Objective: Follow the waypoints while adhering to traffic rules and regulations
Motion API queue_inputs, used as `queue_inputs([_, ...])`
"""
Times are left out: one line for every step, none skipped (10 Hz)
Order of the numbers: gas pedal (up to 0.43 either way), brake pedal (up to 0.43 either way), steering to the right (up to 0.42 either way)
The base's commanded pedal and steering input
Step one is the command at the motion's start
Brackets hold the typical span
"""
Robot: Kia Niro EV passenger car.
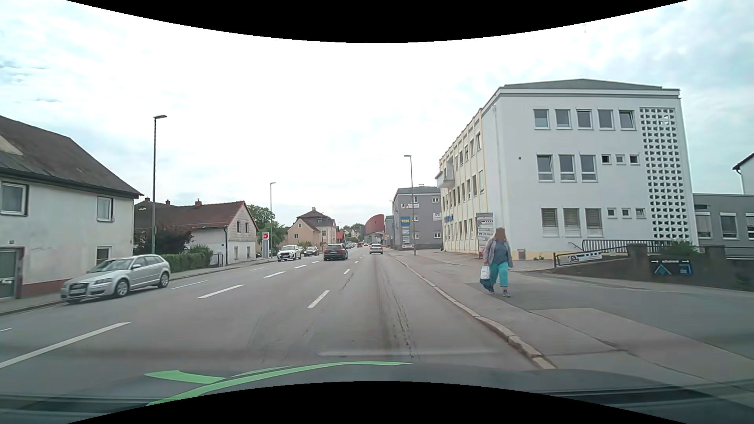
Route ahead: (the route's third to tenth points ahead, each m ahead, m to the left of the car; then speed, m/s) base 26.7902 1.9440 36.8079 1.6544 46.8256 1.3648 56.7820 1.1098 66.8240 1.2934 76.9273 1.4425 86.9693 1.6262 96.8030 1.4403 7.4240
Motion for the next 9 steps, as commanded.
queue_inputs([0.110, 0.000, -0.002])
queue_inputs([0.118, 0.000, -0.002])
queue_inputs([0.130, 0.000, -0.002])
queue_inputs([0.130, 0.000, -0.001])
queue_inputs([0.130, 0.000, -0.001])
queue_inputs([0.130, 0.000, -0.001])
queue_inputs([0.130, 0.000, -0.001])
queue_inputs([0.130, 0.000, -0.002])
queue_inputs([0.130, 0.000, -0.002])
